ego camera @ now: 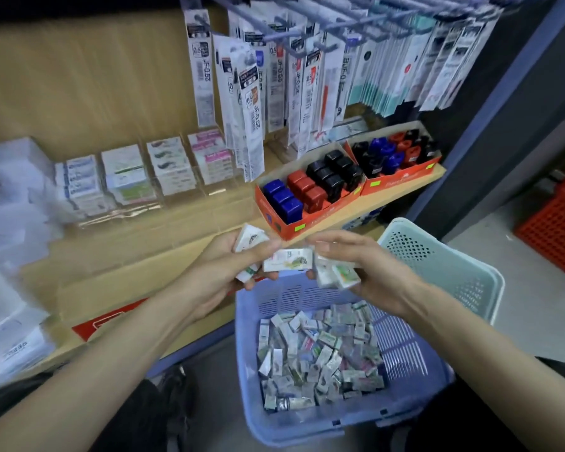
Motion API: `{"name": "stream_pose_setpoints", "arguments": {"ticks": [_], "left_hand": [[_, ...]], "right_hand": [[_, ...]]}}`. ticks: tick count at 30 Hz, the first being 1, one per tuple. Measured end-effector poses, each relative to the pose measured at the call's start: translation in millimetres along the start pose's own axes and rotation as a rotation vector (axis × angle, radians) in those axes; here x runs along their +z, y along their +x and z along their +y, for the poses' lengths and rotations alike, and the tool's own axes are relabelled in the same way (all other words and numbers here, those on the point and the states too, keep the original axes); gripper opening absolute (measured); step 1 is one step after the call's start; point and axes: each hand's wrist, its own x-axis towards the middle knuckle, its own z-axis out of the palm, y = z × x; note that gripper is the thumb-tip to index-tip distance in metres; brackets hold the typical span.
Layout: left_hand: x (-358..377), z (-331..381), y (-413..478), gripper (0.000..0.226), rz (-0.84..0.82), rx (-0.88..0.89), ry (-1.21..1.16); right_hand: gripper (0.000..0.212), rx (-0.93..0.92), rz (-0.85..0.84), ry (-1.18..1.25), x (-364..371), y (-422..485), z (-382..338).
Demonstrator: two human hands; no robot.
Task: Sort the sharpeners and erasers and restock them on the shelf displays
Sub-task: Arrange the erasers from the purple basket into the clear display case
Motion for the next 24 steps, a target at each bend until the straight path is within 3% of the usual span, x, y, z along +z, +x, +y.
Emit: {"name": "stream_pose_setpoints", "arguments": {"ticks": [2,7,12,19,24], "left_hand": [[-0.3,-2.2,1.7,0.036,0.027,0.007,-0.005],[-5.0,-3.6,1.7,0.032,0.071,0.031,-0.023],[-6.9,-6.9,0.6,0.032,0.121,0.004,-0.040],[-9.1,-4.2,-2.4,0.033,0.181,0.011,-0.031],[-31.9,5.1,-10.2,0.014,0.206,-0.001,-0.272]], "right_hand": [[0.031,0.033,0.007,-0.040,1.5,3.0,0.0],[0.019,0.096,-0.023,-0.150,3.1,5.3,-1.3],[0.033,0.031,0.062,-0.213,9.6,7.8,7.3],[0.011,-0.034,0.134,-0.153,25.6,11.2,11.5],[0.020,-0.035,0.139,-0.057,38.3,23.2,-0.3]]}}
